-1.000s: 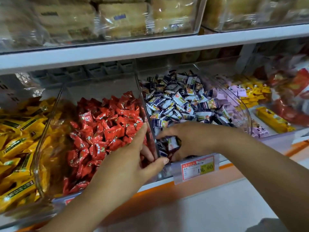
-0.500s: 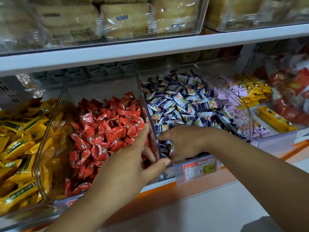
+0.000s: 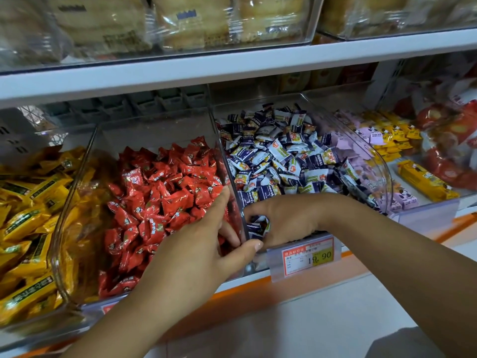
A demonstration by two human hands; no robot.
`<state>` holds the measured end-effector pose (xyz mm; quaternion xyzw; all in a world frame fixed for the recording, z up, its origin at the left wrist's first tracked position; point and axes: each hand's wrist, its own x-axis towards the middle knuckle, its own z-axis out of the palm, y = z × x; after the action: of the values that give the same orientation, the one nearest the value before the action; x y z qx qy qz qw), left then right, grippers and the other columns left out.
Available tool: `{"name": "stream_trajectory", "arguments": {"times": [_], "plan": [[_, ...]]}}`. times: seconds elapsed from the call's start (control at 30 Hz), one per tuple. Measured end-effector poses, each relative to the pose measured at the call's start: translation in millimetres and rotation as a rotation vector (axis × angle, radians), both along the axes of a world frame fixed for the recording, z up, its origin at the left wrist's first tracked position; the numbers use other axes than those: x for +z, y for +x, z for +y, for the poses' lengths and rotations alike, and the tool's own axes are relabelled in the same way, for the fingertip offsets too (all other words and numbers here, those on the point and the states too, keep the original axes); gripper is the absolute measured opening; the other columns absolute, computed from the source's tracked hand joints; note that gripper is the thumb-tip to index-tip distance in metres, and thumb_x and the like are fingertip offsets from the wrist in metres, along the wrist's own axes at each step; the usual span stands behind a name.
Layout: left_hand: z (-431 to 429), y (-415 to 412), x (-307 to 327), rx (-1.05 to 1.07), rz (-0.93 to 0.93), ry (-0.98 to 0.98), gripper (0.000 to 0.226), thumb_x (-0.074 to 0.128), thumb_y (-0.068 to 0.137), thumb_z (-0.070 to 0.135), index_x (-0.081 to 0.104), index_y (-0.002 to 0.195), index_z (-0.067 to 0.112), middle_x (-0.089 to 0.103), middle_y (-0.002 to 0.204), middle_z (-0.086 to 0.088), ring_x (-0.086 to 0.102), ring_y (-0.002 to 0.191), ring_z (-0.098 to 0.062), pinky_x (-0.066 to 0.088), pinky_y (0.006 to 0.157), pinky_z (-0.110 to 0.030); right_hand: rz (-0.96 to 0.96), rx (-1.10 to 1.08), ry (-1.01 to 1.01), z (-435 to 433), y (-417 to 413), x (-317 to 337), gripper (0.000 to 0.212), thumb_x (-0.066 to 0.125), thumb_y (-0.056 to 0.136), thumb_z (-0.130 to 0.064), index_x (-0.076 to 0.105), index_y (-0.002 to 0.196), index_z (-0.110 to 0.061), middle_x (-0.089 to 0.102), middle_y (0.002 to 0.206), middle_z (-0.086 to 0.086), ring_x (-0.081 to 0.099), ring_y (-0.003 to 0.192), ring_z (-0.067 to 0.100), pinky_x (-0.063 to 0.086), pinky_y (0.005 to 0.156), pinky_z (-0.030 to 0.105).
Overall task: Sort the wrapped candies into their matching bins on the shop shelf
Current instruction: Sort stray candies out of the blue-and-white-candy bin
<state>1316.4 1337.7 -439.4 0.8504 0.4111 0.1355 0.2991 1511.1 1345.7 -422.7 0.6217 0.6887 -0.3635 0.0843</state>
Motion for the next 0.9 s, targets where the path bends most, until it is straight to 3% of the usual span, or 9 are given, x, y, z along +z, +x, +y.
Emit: {"name": "stream_trajectory", "arguments": {"times": [0.1, 0.23, 0.33, 0.5, 0.7, 0.8, 0.9], "plan": [[0.6, 1.0, -1.4, 0.006, 0.001, 0.01, 0.095, 0.046, 0.072, 0.072, -0.005, 0.149, 0.048, 0.057, 0.096, 0.032, 0.058, 0.069, 0.0, 0.046, 0.06, -0.023, -0.001, -0.004, -0.025, 0.2, 0.7, -0.3, 0.064, 0.07, 0.084, -0.042, 0.037, 0.139, -0.039, 0.05, 0.135, -0.005, 0.054, 0.107, 0.014, 0.047, 0.086, 0.027], [-0.2, 1.4, -0.4, 0.009, -0.015, -0.015, 0.094, 0.049, 0.074, 0.069, -0.002, 0.15, 0.047, 0.058, 0.093, 0.031, 0.057, 0.065, 0.0, 0.045, 0.059, -0.024, 0.038, -0.037, -0.055, 1.2, 0.2, 0.9, 0.062, 0.072, 0.084, -0.036, 0.04, 0.137, -0.038, 0.049, 0.138, -0.003, 0.053, 0.117, 0.017, 0.047, 0.099, 0.035], [-1.2, 1.7, 3.5, -0.005, -0.006, -0.032, 0.098, 0.039, 0.066, 0.076, -0.005, 0.149, 0.048, 0.057, 0.095, 0.033, 0.057, 0.064, 0.0, 0.043, 0.057, -0.022, 0.072, -0.071, -0.067, 1.8, 0.8, 0.8, 0.079, 0.073, 0.083, -0.031, 0.029, 0.148, -0.034, 0.039, 0.149, -0.004, 0.042, 0.132, 0.017, 0.038, 0.108, 0.031], [-0.5, 1.5, 2.8, -0.004, -0.011, -0.04, 0.102, 0.037, 0.061, 0.08, 0.0, 0.15, 0.047, 0.058, 0.092, 0.032, 0.059, 0.063, 0.0, 0.048, 0.06, -0.027, 0.116, -0.105, -0.092, 4.1, 1.6, 1.8, 0.09, 0.074, 0.082, -0.027, 0.02, 0.153, -0.029, 0.031, 0.155, -0.004, 0.034, 0.138, 0.014, 0.033, 0.1, 0.023], [0.9, 2.2, 0.2, -0.008, -0.008, -0.022, 0.102, 0.036, 0.062, 0.08, -0.003, 0.149, 0.047, 0.058, 0.094, 0.033, 0.058, 0.063, 0.001, 0.043, 0.057, -0.021, 0.141, -0.13, -0.103, 3.7, 2.5, 0.5, 0.097, 0.077, 0.079, -0.028, 0.016, 0.154, -0.025, 0.029, 0.157, -0.002, 0.031, 0.14, 0.014, 0.032, 0.099, 0.022], [1.3, 1.9, -1.2, -0.009, -0.015, -0.02, 0.101, 0.038, 0.064, 0.079, -0.002, 0.15, 0.046, 0.059, 0.094, 0.032, 0.059, 0.064, 0.0, 0.044, 0.057, -0.021, 0.166, -0.137, -0.065, 0.9, 0.8, 2.0, 0.092, 0.075, 0.081, -0.025, 0.019, 0.153, -0.022, 0.034, 0.153, -0.004, 0.036, 0.135, 0.012, 0.032, 0.094, 0.02], [1.6, 1.6, -1.3, 0.0, -0.01, -0.011, 0.096, 0.046, 0.071, 0.074, -0.002, 0.15, 0.048, 0.058, 0.095, 0.033, 0.057, 0.063, 0.001, 0.043, 0.057, -0.02, 0.247, -0.168, 0.025, -1.9, 1.3, 0.6, 0.071, 0.076, 0.079, -0.025, 0.039, 0.14, -0.033, 0.051, 0.133, -0.009, 0.05, 0.109, 0.005, 0.04, 0.084, 0.017]]}}
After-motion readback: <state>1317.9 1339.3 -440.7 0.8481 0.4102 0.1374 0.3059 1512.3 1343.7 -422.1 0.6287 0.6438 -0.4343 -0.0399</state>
